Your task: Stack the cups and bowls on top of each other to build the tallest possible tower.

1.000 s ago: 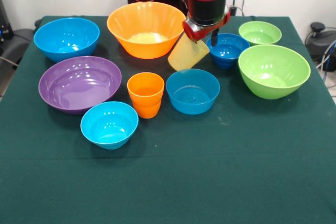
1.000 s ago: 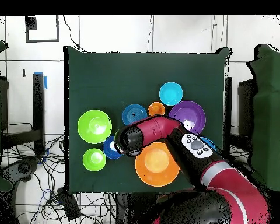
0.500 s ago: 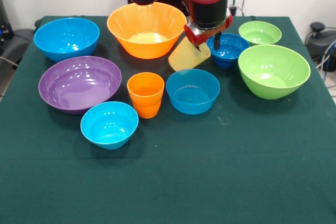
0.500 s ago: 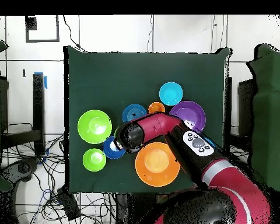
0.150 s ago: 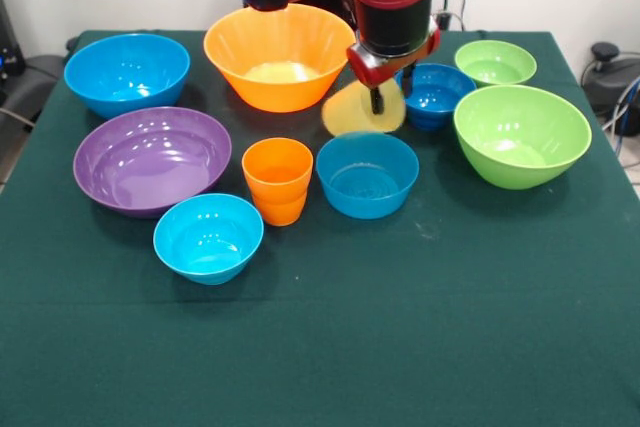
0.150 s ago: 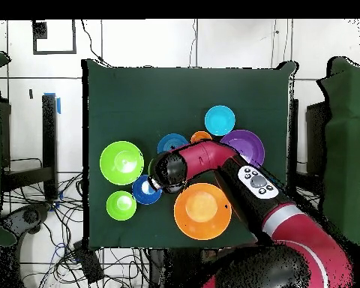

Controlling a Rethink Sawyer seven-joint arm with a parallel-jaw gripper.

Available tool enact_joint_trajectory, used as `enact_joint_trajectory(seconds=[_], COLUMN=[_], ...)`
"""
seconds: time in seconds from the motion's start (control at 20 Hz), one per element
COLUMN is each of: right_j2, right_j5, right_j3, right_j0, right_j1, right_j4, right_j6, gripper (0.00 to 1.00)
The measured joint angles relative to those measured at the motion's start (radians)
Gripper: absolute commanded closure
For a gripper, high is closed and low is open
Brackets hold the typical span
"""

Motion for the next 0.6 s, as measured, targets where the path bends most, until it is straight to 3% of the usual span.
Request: enact_joint_trajectory(seconds=[0.6], right_j2=[0.031], right_j5=[0.009], right_j3=[0.000], right_j0=[-0.037], right_j1=[0.000], right_j4=[-0.001], right_j6=[0.000], gripper=[1.00])
